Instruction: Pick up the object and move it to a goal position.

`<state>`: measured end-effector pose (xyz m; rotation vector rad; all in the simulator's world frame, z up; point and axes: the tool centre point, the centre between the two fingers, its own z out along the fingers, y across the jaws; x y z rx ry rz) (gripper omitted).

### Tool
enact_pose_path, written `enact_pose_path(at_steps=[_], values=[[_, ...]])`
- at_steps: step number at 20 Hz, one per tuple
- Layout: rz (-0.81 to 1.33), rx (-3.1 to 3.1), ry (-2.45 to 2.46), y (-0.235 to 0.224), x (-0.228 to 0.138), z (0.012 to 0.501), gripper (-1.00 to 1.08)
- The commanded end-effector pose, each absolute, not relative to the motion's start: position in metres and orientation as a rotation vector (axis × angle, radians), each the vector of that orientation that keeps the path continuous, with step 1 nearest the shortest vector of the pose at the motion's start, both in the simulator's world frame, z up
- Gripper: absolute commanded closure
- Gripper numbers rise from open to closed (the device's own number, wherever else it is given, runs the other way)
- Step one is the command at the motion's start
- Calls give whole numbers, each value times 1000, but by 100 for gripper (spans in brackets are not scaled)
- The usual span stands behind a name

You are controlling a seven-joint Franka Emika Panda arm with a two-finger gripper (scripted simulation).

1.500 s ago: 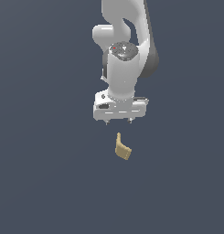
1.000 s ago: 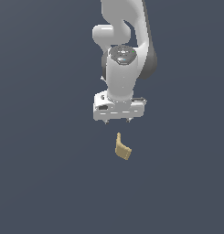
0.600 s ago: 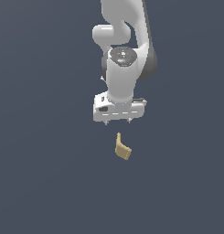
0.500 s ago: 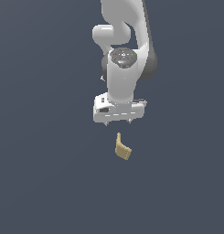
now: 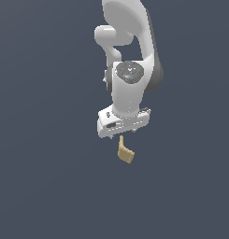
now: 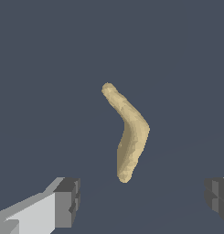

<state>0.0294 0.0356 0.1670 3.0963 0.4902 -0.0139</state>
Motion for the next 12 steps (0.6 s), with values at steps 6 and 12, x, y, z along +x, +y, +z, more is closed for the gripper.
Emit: enact_pose_path(at_steps=[6,12], values=[[-4,3061,698,42,53,151,-92],[0,3046,767,44,60,146,-92]])
